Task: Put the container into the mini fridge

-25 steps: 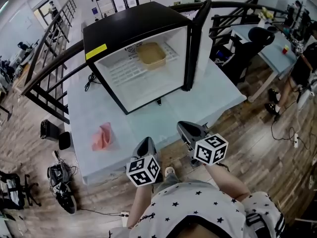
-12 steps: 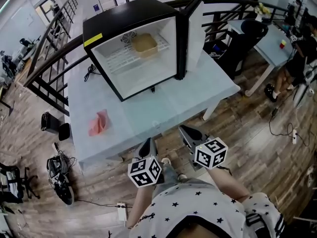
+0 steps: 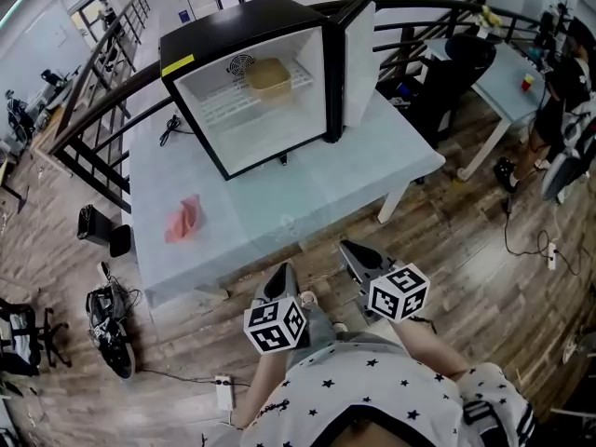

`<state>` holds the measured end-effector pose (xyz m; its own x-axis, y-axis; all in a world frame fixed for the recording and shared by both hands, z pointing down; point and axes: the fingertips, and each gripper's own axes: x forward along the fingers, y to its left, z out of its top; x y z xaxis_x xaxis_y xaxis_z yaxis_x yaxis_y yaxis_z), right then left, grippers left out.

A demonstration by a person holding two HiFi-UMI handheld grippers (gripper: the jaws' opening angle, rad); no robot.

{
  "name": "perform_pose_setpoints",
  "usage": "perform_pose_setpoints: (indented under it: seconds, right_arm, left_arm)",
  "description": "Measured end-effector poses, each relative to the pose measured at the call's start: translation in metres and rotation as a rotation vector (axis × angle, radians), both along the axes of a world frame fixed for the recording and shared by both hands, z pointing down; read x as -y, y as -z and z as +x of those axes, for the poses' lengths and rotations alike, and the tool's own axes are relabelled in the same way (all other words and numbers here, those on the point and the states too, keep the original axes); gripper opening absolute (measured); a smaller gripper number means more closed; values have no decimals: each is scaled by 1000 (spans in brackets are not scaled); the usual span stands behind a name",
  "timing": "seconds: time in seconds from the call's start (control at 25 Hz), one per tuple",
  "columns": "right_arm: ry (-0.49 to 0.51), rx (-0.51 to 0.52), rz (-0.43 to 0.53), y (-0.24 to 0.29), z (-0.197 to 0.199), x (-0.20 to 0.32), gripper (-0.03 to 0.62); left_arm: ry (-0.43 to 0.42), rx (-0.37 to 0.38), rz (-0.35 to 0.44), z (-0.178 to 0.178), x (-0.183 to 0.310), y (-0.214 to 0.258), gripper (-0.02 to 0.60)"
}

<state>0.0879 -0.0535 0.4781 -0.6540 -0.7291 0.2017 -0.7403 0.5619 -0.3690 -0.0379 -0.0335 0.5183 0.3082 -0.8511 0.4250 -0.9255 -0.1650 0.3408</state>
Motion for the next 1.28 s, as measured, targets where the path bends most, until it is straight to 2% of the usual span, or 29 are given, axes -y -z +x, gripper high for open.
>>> perform_pose_setpoints:
  seconds: [0.4, 1.28]
  right_arm:
    - [-12, -20, 24, 2, 4, -8, 21]
    - [26, 35, 17, 1, -12, 0, 21]
  left_arm:
    - [1, 3, 12, 3, -6, 3, 6]
    - [16, -7, 1, -5, 3, -3, 6]
